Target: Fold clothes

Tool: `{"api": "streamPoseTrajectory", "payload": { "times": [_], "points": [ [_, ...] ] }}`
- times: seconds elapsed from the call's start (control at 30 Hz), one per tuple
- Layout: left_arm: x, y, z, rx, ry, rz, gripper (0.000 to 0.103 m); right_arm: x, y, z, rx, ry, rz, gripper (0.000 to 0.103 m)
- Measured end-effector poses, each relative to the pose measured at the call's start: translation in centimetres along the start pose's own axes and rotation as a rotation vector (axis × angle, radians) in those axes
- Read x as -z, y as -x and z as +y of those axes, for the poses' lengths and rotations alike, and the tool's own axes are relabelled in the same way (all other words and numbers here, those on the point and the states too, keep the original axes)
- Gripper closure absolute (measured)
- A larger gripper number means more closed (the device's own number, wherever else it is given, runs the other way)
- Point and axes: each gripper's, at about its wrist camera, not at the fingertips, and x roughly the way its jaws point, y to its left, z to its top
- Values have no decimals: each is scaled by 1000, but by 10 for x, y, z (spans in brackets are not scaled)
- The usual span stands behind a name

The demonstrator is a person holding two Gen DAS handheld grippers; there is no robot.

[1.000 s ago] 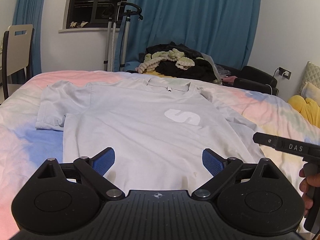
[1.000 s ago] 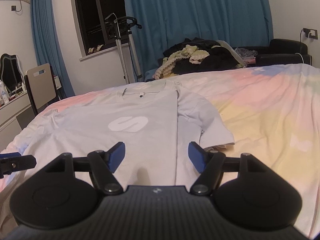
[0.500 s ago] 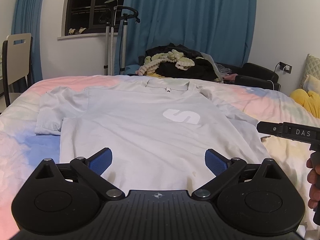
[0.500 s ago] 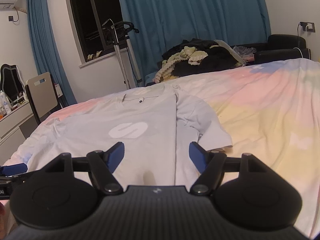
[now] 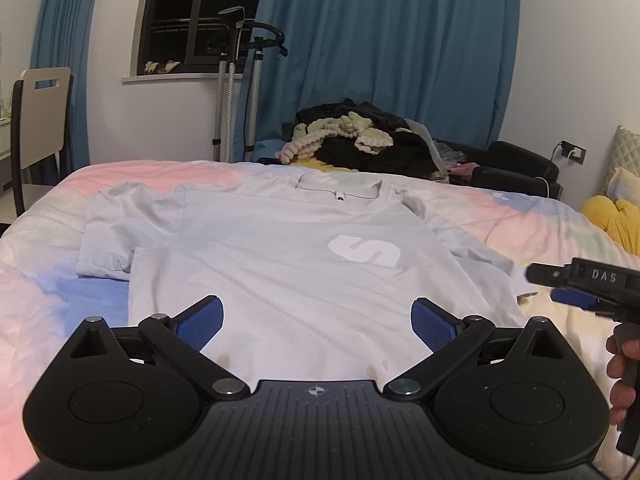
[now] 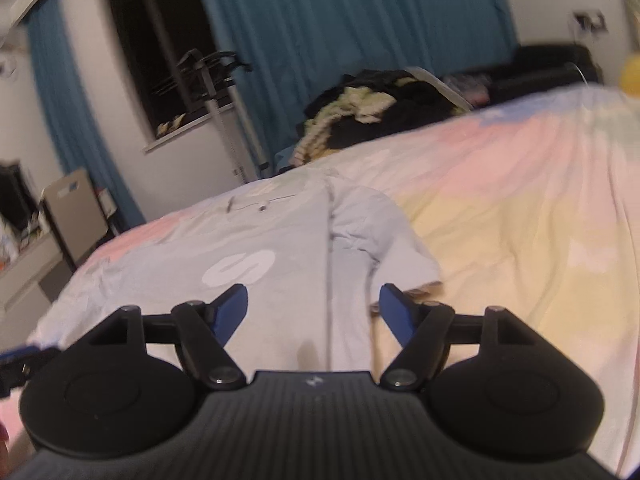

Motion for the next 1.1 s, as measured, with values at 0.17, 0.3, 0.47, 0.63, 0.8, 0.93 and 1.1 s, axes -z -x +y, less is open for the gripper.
{"api": "streamPoseTrajectory", "payload": {
  "times": [0.17, 0.3, 0.47, 0.63, 0.8, 0.93, 1.1],
  "points": [
    [-7, 2, 2, 9, 28, -9, 2, -6, -14, -59, 58, -246, 20, 30],
    [-10, -1, 9, 40, 81, -14, 2, -3, -31, -85, 25, -389, 55, 34],
    [-9, -9, 24, 55, 169, 6, 2, -11, -54, -97, -40, -462, 39, 41],
    [-8, -16, 38, 41, 229, 34, 2, -18, -79, -103, -72, -505, 69, 98],
    [-11, -17, 49, 19, 270, 48, 2, -66, -69, -97, 38, -350, -70, 98],
    [-11, -23, 53, -9, 265, 69, 2, -126, -64, -97, 90, -252, -228, 98],
    [-10, -35, 50, -35, 200, 86, 2, -163, -105, -122, 250, -94, -255, 98]
  ]
}}
